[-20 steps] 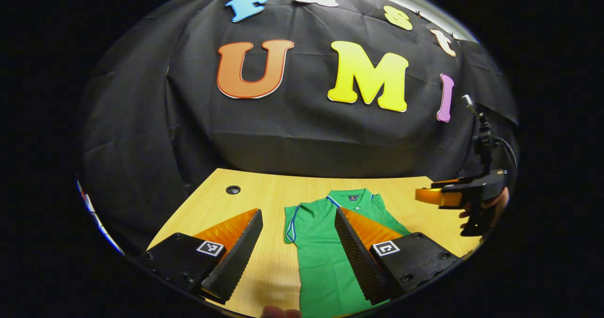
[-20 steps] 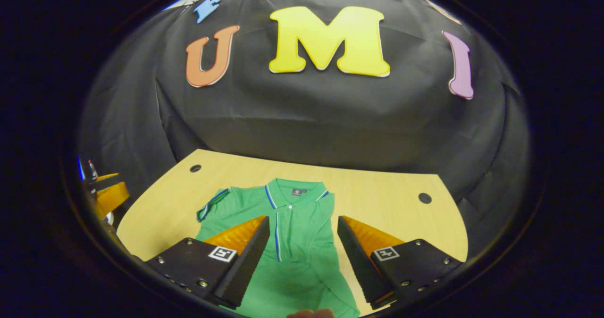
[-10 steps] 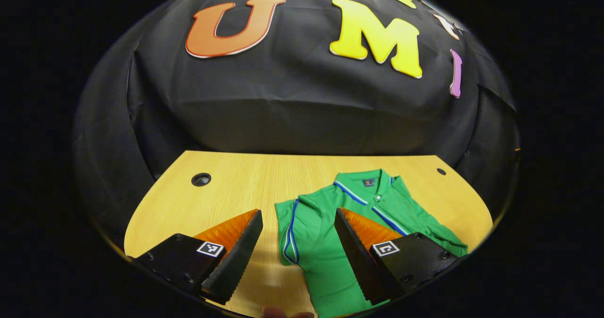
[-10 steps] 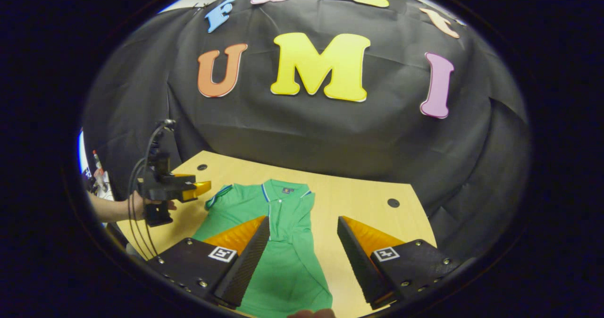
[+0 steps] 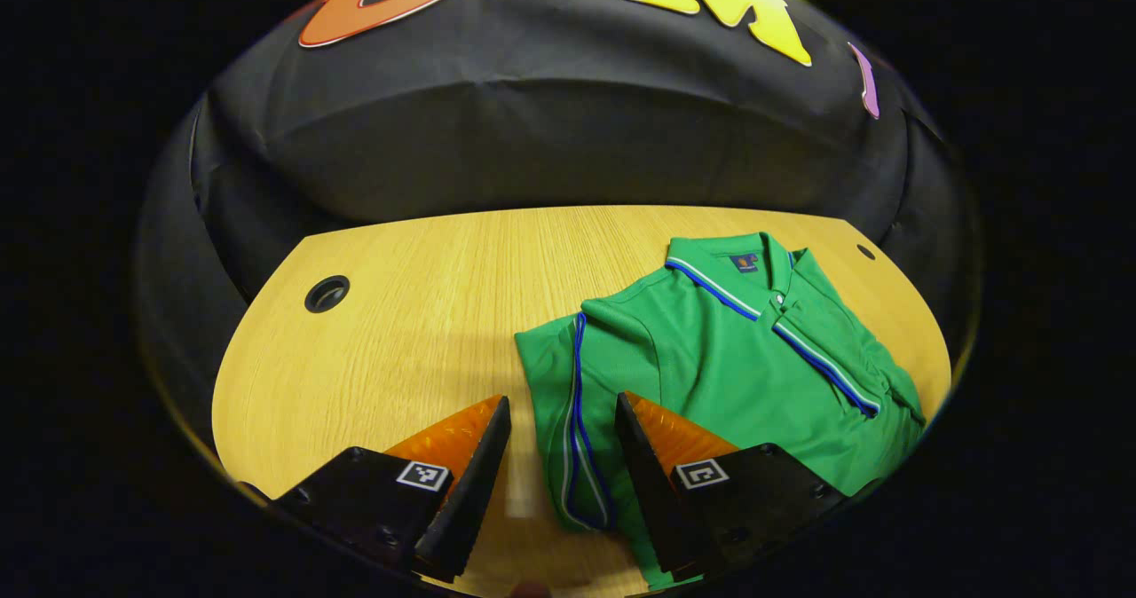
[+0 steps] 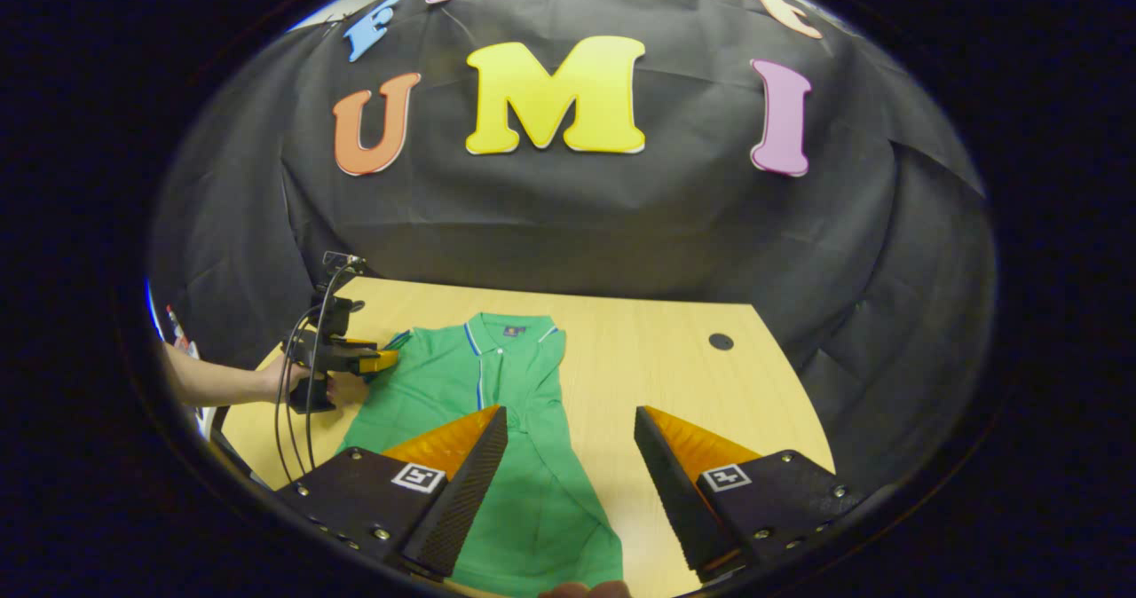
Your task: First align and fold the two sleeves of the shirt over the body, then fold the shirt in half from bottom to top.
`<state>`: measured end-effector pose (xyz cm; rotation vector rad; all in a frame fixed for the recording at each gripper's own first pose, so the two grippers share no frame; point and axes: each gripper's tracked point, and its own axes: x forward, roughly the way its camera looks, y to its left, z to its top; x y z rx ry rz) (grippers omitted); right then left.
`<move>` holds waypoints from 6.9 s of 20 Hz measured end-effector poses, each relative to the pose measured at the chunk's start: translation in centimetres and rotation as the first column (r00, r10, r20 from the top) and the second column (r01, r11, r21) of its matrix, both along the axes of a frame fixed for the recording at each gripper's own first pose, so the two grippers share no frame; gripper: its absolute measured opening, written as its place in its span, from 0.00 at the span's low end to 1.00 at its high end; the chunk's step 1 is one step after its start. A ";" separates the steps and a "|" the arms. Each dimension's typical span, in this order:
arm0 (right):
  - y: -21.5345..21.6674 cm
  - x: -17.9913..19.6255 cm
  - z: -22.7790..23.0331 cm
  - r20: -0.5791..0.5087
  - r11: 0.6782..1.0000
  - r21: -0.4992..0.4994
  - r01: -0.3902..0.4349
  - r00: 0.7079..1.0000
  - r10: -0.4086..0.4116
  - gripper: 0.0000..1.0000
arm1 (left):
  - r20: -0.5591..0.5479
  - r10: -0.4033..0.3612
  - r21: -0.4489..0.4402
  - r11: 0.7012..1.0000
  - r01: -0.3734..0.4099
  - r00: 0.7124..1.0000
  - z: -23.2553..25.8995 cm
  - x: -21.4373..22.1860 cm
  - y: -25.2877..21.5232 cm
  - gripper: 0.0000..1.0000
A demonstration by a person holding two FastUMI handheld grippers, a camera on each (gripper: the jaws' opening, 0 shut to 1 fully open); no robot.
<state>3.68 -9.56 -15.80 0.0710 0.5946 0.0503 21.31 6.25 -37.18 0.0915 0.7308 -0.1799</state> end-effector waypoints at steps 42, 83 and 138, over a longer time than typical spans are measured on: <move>-3.9 -4.8 -1.1 0.080 0.995 0.041 0.086 0.993 -0.089 0.89 | 0.179 -0.110 -0.028 0.993 0.117 0.978 12.4 -8.8 -13.7 1.00; 0.2 -19.8 -23.5 -0.436 0.887 0.098 -0.452 0.781 0.447 0.01 | -0.377 -0.220 -0.200 0.968 0.153 0.900 -0.4 -40.6 -9.7 0.04; 1.8 20.8 -4.1 -0.037 0.945 0.294 -0.144 0.986 0.161 0.00 | 0.118 -0.116 -0.253 0.957 0.143 0.986 16.9 1.3 -8.2 0.03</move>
